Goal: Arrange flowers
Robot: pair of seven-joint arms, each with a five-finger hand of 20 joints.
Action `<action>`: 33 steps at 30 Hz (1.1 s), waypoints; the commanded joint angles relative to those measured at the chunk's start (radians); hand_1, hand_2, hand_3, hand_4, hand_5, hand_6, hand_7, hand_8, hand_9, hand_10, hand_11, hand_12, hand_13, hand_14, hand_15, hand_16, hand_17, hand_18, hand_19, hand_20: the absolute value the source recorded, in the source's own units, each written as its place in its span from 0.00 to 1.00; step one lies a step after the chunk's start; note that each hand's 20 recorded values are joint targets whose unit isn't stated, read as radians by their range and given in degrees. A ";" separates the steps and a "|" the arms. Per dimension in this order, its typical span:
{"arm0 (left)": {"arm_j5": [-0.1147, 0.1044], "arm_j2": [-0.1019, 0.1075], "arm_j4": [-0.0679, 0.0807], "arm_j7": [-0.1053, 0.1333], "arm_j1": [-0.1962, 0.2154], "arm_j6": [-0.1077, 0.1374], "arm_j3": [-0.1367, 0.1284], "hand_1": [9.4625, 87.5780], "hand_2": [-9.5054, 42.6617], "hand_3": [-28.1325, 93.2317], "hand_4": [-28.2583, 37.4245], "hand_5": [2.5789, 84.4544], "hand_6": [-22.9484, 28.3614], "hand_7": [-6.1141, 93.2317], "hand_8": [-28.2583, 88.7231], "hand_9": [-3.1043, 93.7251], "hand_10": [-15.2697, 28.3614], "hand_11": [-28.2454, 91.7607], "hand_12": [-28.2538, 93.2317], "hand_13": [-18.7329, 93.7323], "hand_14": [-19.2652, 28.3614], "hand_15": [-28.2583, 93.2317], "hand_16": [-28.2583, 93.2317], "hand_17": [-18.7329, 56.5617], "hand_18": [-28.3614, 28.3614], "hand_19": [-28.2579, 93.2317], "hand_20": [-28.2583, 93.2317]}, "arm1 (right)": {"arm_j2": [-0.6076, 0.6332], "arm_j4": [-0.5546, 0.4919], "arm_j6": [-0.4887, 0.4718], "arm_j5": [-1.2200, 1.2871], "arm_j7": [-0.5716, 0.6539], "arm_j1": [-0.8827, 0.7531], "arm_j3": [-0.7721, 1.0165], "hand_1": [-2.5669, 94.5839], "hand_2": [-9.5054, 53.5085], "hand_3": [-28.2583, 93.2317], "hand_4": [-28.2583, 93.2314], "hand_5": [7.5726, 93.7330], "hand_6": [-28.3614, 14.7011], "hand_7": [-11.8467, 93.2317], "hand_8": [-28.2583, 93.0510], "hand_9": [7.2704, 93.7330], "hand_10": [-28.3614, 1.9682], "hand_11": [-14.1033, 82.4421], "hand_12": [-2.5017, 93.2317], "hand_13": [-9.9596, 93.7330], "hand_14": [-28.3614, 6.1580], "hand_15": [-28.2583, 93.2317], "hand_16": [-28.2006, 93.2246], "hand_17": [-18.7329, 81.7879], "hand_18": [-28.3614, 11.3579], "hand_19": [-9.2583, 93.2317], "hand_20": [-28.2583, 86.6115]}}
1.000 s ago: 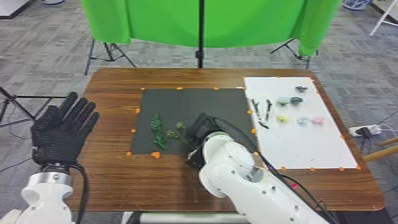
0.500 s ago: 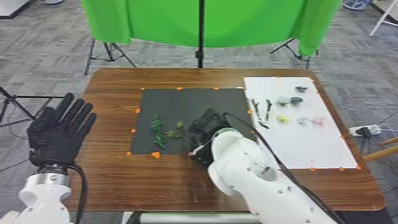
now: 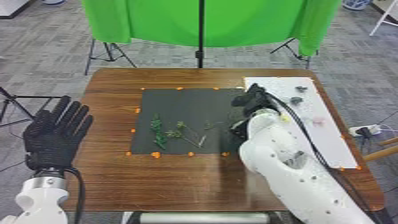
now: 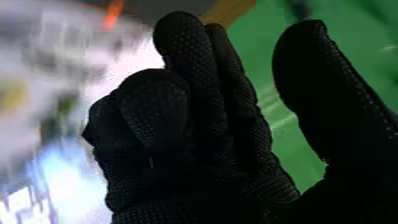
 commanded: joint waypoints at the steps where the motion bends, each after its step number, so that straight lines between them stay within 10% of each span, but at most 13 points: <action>1: -0.007 -0.012 -0.010 0.009 0.026 -0.004 -0.002 0.20 0.47 0.89 0.00 0.49 0.61 0.14 0.18 0.40 0.66 0.35 0.31 0.41 0.66 0.41 0.20 0.20 0.71 0.42 0.35 | 0.154 0.088 -0.122 0.014 -0.002 0.077 -0.017 0.42 0.00 0.83 0.07 0.80 0.52 0.32 0.17 0.83 0.33 0.52 0.30 0.80 0.40 0.81 0.46 0.59 0.03 1.00 0.63; 14: -0.019 -0.010 0.009 -0.007 0.000 0.000 0.008 0.20 0.48 0.89 0.00 0.49 0.61 0.14 0.18 0.40 0.66 0.35 0.31 0.41 0.67 0.41 0.20 0.20 0.71 0.42 0.35 | 0.155 0.233 -0.238 -0.137 -0.070 0.165 -0.192 0.35 0.00 0.78 0.05 0.79 0.51 0.33 0.16 0.82 0.31 0.51 0.29 0.79 0.38 0.80 0.45 0.58 0.02 1.00 0.62; 19: -0.063 -0.017 0.021 -0.004 -0.007 0.011 0.017 0.20 0.48 0.89 0.00 0.49 0.61 0.14 0.18 0.40 0.67 0.36 0.31 0.41 0.67 0.41 0.20 0.20 0.71 0.42 0.35 | 0.140 0.292 -0.302 -0.107 -0.078 0.205 -0.260 0.35 0.00 0.75 0.01 0.78 0.50 0.29 0.16 0.81 0.31 0.50 0.29 0.78 0.39 0.80 0.45 0.57 0.02 1.00 0.61; 24: -0.073 -0.019 0.024 -0.002 -0.014 0.011 0.018 0.21 0.48 0.89 0.00 0.49 0.61 0.14 0.18 0.40 0.67 0.36 0.31 0.41 0.67 0.41 0.20 0.20 0.71 0.42 0.35 | 0.080 0.350 -0.302 -0.072 -0.027 0.187 -0.242 0.50 0.00 0.79 0.01 0.81 0.53 0.31 0.27 0.83 0.36 0.50 0.30 0.79 0.41 0.79 0.45 0.57 0.03 1.00 0.61; 27: -0.072 -0.022 0.026 -0.004 -0.017 0.003 0.019 0.22 0.49 0.89 0.00 0.49 0.61 0.14 0.18 0.41 0.67 0.36 0.31 0.41 0.67 0.42 0.20 0.20 0.71 0.42 0.35 | 0.076 0.357 -0.291 -0.081 -0.032 0.162 -0.230 0.62 0.00 0.81 0.01 0.84 0.55 0.35 0.38 0.90 0.46 0.34 0.48 0.81 0.45 0.77 0.48 0.57 0.03 1.00 0.60; 33: -0.073 -0.027 0.020 -0.002 -0.001 -0.002 0.007 0.21 0.48 0.89 0.00 0.49 0.61 0.14 0.17 0.41 0.67 0.36 0.31 0.41 0.67 0.42 0.20 0.20 0.71 0.43 0.35 | 0.100 0.287 -0.188 -0.098 -0.041 0.115 -0.188 0.64 0.00 0.82 0.05 0.85 0.58 0.39 0.43 0.93 0.49 0.33 0.51 0.83 0.47 0.74 0.51 0.58 0.02 1.00 0.59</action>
